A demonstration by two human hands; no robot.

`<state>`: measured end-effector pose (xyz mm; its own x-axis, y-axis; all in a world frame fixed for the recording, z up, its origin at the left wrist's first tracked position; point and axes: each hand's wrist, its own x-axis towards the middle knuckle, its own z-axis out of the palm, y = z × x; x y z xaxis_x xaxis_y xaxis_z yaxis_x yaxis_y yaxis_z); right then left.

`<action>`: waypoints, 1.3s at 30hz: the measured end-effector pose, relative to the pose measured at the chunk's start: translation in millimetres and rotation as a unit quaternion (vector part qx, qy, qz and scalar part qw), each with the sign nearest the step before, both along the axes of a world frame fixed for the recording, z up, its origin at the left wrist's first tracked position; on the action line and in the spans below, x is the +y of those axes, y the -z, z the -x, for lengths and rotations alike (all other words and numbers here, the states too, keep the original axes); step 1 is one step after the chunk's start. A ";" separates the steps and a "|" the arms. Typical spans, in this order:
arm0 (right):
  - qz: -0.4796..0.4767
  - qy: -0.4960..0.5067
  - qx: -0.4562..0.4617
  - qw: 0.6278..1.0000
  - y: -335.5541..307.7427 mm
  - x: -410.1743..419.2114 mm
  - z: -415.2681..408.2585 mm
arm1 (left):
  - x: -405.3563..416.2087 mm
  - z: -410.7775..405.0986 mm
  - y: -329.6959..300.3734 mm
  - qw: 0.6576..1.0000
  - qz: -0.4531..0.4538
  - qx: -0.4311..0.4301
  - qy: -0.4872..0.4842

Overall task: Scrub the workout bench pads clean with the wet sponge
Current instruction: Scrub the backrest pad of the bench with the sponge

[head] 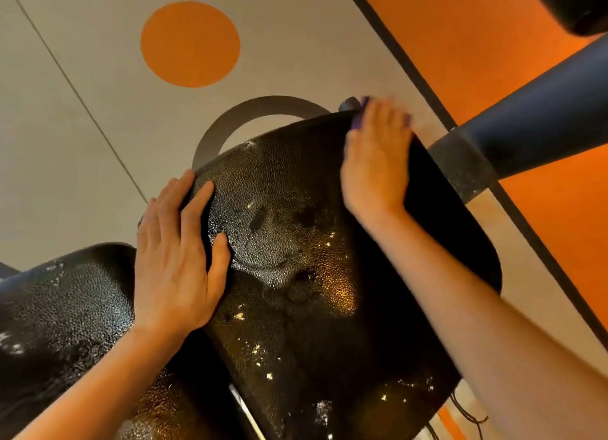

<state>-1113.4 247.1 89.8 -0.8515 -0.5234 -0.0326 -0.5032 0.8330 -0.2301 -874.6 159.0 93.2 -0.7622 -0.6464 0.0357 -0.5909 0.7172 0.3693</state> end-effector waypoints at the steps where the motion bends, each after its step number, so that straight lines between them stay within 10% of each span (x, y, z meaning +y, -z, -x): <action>1: 0.030 -0.073 0.011 0.997 -0.2 -12.6 -26.7 | -0.2 0.3 -0.1 1.000 0.000 0.002 -0.002; 5: 0.036 -0.276 -0.026 0.960 -4.6 -9.2 -29.1 | 0.1 0.1 0.7 1.000 -0.001 0.003 -0.002; 9: 0.083 -0.107 -0.097 0.986 -1.3 -1.1 22.0 | -0.6 -0.8 2.6 1.000 0.004 0.006 0.001; 16: 0.009 -0.230 -0.071 0.971 -11.4 100.7 -85.7 | -0.1 -0.6 0.4 1.000 -0.008 0.012 0.001; 23: 0.007 -0.179 -0.039 0.983 0.5 -11.9 -30.7 | 0.0 -2.0 1.7 1.000 -0.002 0.022 0.005; 29: -0.028 -0.255 -0.053 0.965 -16.7 120.1 -117.3 | -0.4 -2.8 3.2 1.000 0.001 0.029 0.001; 35: 0.002 -0.197 -0.010 0.980 -3.8 -12.6 -63.0 | -1.0 -1.7 2.6 1.000 0.008 0.029 -0.002; 39: -0.019 -0.260 -0.011 0.965 -6.3 65.5 -99.3 | -0.6 -1.5 2.6 0.999 0.005 0.032 0.001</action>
<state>-1014.1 312.6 96.1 -0.4726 -0.8781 -0.0752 -0.8513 0.4769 -0.2189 -873.1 158.4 90.6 -0.7599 -0.6437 0.0908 -0.5644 0.7226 0.3992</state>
